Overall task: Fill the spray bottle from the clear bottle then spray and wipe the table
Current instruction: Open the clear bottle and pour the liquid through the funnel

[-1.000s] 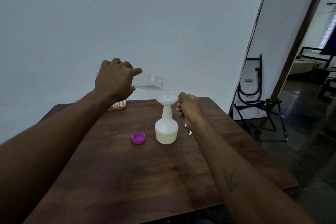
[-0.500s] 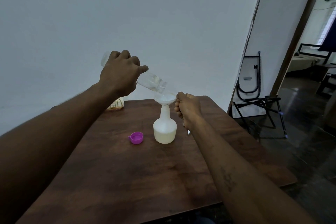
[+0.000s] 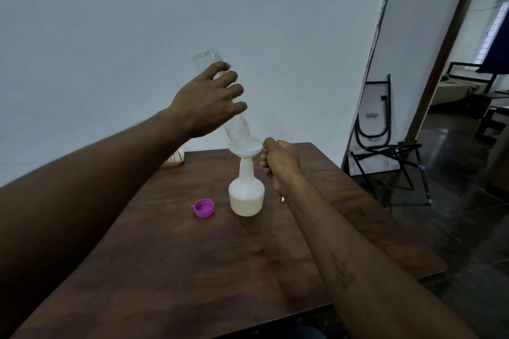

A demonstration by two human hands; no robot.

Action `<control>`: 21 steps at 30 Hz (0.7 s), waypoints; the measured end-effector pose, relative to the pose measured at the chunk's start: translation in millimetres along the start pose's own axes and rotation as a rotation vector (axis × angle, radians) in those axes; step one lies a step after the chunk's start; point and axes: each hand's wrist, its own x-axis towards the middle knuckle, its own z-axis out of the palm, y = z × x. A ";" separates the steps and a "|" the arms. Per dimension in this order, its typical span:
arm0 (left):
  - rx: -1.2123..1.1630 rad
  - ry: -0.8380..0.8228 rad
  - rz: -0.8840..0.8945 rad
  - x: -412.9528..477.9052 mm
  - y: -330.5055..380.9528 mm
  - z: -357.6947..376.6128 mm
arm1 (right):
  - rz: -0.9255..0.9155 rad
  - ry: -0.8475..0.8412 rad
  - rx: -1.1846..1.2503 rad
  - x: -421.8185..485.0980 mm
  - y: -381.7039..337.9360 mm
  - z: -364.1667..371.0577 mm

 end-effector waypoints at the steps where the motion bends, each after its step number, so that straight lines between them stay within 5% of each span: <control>1: 0.007 0.009 0.007 0.9 1.7 -0.1 | 0.001 0.001 0.002 -0.2 -0.6 -0.1; 15: -0.004 0.067 0.004 -6.8 3.9 2.8 | -0.003 0.009 -0.001 -0.6 1.9 -1.1; 21: -0.140 0.063 -0.146 -21.0 7.1 7.8 | 0.005 -0.013 0.011 -1.5 1.1 -1.1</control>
